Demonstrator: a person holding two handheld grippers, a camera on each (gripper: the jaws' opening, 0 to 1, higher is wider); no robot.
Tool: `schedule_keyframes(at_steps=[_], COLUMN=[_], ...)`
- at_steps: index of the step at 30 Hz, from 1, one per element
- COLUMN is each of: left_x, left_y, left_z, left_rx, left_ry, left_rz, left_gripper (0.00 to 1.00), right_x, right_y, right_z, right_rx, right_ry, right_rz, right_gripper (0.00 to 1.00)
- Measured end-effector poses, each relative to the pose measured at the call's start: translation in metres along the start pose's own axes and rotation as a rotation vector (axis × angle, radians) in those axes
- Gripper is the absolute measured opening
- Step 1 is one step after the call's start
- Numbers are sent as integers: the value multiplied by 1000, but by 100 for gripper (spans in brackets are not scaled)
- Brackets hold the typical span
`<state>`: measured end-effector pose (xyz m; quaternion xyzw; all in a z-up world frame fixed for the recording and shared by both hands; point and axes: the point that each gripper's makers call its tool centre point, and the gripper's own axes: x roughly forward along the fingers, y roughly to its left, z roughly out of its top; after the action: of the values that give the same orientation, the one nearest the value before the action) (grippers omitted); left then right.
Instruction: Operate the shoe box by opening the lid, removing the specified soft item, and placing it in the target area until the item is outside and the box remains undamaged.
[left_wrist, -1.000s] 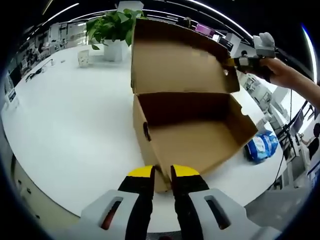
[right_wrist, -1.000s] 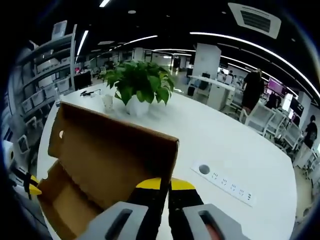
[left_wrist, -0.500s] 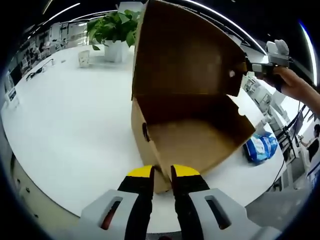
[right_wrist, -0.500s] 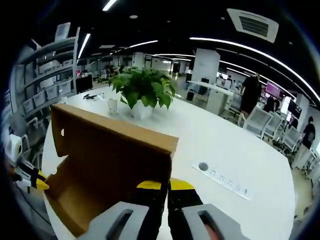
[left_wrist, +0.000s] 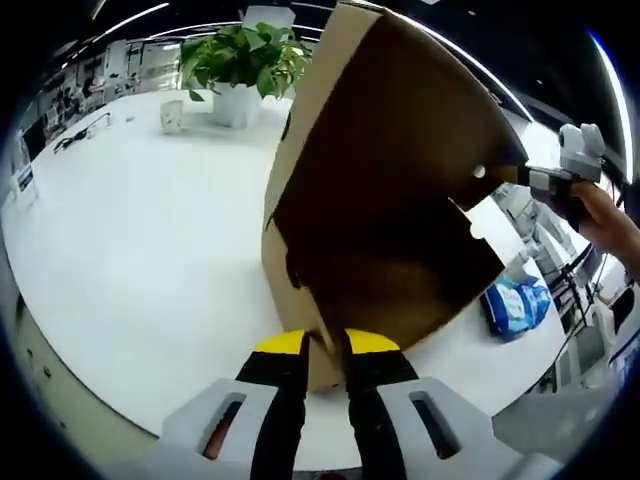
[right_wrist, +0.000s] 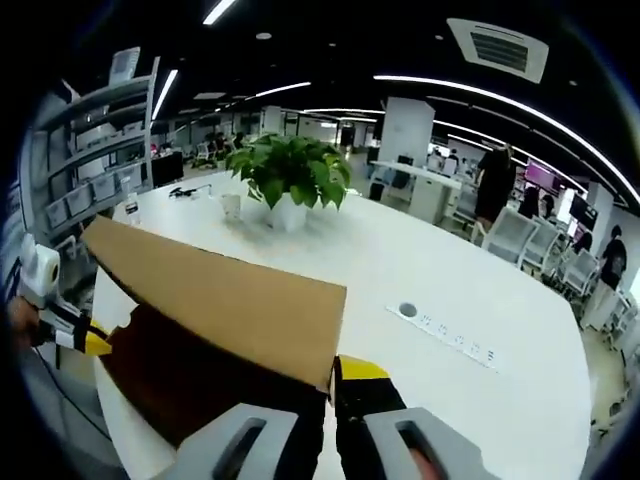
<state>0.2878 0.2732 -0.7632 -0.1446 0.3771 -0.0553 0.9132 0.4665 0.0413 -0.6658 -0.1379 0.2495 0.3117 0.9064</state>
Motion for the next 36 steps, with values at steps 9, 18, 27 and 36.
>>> schedule_keyframes(at_steps=[9,18,27,36], left_x=[-5,-21,-22,-21], left_y=[0,13,16,16], left_z=[6,31,33,33], left_rx=[-17,-35,-51,-58], left_ry=[-33,-159,-172,-172], left_rz=[8,75,89,82], left_gripper=[6,0,0,0], right_x=[-11,-19,-27,-36], right_y=[5,12,20,31], right_z=[-13,-41,-72,-101], right_rx=[16,11,72,125], right_ry=[-18,20,37,58], right_rz=[-28,-29,-16,11], right_gripper=[0,0,0,0])
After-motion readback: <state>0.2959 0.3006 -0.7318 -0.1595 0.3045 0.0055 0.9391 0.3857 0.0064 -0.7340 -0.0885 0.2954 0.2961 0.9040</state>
